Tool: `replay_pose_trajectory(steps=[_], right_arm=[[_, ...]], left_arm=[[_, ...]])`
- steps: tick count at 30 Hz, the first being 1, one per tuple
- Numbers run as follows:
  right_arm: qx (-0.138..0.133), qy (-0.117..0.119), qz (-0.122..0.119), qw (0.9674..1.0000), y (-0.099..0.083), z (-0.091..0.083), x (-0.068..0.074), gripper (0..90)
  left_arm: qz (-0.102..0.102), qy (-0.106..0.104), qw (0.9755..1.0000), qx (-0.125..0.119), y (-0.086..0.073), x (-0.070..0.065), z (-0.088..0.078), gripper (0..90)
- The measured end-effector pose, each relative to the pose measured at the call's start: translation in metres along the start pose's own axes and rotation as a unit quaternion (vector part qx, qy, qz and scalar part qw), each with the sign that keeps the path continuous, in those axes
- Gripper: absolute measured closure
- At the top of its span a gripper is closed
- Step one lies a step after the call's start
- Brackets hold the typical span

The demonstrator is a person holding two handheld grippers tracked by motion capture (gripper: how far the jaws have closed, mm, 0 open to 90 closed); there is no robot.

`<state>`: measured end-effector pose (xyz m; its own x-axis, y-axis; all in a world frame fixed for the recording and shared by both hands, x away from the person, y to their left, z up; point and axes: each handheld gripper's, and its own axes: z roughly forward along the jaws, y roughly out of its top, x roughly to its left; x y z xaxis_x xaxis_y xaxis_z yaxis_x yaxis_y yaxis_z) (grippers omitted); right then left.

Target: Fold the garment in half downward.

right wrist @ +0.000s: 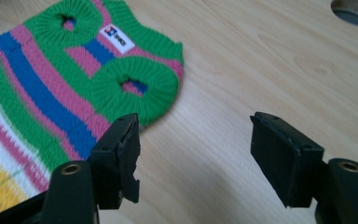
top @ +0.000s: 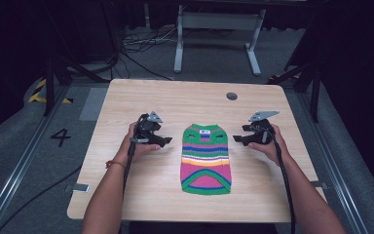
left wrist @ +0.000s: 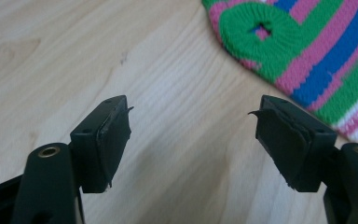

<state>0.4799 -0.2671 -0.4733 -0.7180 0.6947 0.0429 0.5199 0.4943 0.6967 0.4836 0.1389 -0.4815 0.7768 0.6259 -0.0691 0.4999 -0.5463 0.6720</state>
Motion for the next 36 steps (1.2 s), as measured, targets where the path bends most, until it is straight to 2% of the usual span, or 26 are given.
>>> replay_pose_trajectory(steps=[2, 3, 5, 8, 13, 14, 17, 25, 26, 28, 31, 35, 36], right_arm=[[-0.001, 0.004, -0.002, 1.0, 0.007, 0.008, 0.002, 35.6], [0.0, 0.005, -0.002, 1.0, 0.01, 0.01, 0.002, 36.2], [0.001, 0.0, -0.012, 0.9999, 0.016, 0.016, 0.004, 41.3], [-0.004, 0.004, -0.012, 0.9999, 0.022, 0.024, 0.006, 43.6], [0.011, 0.001, -0.011, 0.9999, 0.026, 0.038, 0.005, 48.7], [0.012, 0.0, -0.009, 0.9999, 0.027, 0.04, 0.005, 49.8], [0.009, 0.001, -0.007, 0.9999, 0.029, 0.044, 0.004, 51.7], [0.001, 0.0, 0.003, 1.0, 0.033, 0.054, 0.001, 55.0], [-0.002, 0.002, 0.012, 0.9999, 0.033, 0.056, 0.001, 56.2], [-0.002, 0.004, 0.014, 0.9999, 0.033, 0.058, 0.0, 56.2], [0.005, 0.007, 0.02, 0.9998, 0.032, 0.064, 0.001, 56.7], [-0.003, 0.008, 0.022, 0.9997, 0.029, 0.069, 0.001, 58.3], [-0.005, 0.008, 0.032, 0.9995, 0.027, 0.07, 0.001, 58.5]], left_arm=[[-0.012, -0.014, 0.9998, -0.003, 0.004, -0.001, 0.007, 27.0], [-0.009, -0.013, 0.9999, -0.001, 0.008, -0.001, 0.01, 27.0], [-0.014, -0.017, 0.9997, -0.006, 0.015, -0.001, 0.016, 27.0], [-0.025, -0.023, 0.9993, -0.016, 0.025, -0.001, 0.023, 28.3], [-0.03, -0.019, 0.9991, -0.023, 0.036, -0.002, 0.035, 31.4], [-0.041, -0.019, 0.9985, -0.029, 0.04, -0.002, 0.041, 32.0], [-0.05, -0.017, 0.998, -0.033, 0.044, -0.002, 0.047, 33.5], [-0.055, -0.014, 0.998, -0.029, 0.051, -0.003, 0.064, 35.4], [-0.055, -0.01, 0.9981, -0.027, 0.052, -0.003, 0.066, 36.1], [-0.061, -0.01, 0.9978, -0.025, 0.054, -0.003, 0.069, 36.6], [-0.054, -0.003, 0.9985, -0.011, 0.054, -0.004, 0.077, 38.8], [-0.061, -0.003, 0.998, -0.016, 0.054, -0.005, 0.082, 43.7], [-0.059, -0.007, 0.9981, -0.019, 0.054, -0.007, 0.084, 44.8]])
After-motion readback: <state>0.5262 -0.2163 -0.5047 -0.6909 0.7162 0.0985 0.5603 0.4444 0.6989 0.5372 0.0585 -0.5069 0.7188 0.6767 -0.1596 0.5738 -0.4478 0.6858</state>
